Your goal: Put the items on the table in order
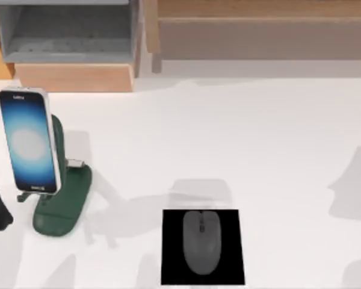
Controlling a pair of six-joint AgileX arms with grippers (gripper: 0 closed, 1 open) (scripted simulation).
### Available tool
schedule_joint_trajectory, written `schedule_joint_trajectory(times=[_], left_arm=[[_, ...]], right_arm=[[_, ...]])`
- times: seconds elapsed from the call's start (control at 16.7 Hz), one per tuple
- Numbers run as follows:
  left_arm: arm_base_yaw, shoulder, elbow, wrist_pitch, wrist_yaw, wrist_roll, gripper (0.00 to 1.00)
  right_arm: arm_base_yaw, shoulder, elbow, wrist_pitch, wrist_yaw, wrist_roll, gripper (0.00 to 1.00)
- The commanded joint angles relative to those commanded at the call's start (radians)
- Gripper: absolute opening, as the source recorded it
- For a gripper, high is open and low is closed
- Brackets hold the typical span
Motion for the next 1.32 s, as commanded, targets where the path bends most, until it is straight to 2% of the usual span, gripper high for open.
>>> schedule_joint_trajectory(times=[0.3, 0.54, 0.96, 1.32], left_arm=[[0.000, 0.000, 0.000, 0.000, 0.000, 0.000, 1.00], [0.000, 0.000, 0.000, 0.000, 0.000, 0.000, 1.00], [0.000, 0.000, 0.000, 0.000, 0.000, 0.000, 1.00], [0.000, 0.000, 0.000, 0.000, 0.000, 0.000, 1.00]], right_arm=[[-0.051, 0.336, 0.095, 0.216, -0.087, -0.003, 1.00], [-0.045, 0.464, 0.173, 0.315, -0.133, -0.004, 1.00], [-0.044, 0.475, 0.183, 0.322, -0.135, -0.005, 1.00], [-0.002, 0.505, 0.289, 0.248, -0.096, -0.005, 1.00]])
